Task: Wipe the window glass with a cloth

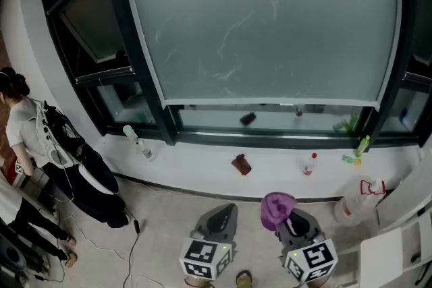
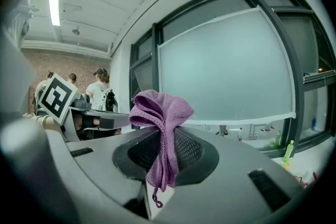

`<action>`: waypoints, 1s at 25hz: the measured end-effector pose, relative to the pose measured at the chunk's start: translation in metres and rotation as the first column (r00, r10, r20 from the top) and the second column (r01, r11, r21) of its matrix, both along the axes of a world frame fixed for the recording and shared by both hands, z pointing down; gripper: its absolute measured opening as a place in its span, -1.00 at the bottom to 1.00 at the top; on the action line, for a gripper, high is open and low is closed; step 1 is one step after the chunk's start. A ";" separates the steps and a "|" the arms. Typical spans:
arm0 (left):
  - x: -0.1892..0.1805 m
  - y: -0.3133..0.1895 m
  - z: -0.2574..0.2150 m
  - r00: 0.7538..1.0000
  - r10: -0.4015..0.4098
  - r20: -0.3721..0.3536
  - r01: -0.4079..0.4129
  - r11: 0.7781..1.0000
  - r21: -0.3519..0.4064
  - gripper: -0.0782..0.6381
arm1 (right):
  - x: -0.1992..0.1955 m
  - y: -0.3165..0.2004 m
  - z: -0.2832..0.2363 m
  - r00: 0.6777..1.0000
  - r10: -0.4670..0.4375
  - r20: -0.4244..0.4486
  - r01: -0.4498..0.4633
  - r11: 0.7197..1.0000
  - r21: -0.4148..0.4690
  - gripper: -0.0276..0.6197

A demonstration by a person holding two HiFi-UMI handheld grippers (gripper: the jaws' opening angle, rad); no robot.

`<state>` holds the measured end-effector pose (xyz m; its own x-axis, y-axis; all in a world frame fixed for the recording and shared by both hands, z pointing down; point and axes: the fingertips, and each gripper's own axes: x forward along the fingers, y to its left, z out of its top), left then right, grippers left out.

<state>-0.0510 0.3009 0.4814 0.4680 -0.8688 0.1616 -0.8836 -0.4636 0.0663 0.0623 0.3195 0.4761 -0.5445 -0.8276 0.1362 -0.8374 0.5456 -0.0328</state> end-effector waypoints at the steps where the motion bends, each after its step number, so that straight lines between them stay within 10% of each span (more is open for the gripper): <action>1: 0.001 0.017 0.001 1.000 -0.004 -0.007 0.004 1.000 -0.001 -0.77 | 0.001 0.018 -0.001 1.000 0.003 -0.003 -0.003 1.000 -0.002 -0.73; 12: 0.030 0.158 0.018 0.999 0.049 -0.017 -0.050 0.998 -0.034 -0.77 | 0.015 0.160 0.002 0.999 0.043 0.012 -0.043 0.999 0.004 -0.73; 25: 0.027 0.155 0.012 0.999 0.039 -0.016 -0.039 0.999 -0.026 -0.77 | 0.012 0.157 0.002 1.000 0.023 0.019 -0.023 1.000 -0.010 -0.73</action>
<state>-0.0240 0.4556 0.4939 0.5040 -0.8454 0.1768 -0.8637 -0.4955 0.0926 0.0740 0.4764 0.4781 -0.5281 -0.8386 0.1340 -0.8488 0.5259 -0.0540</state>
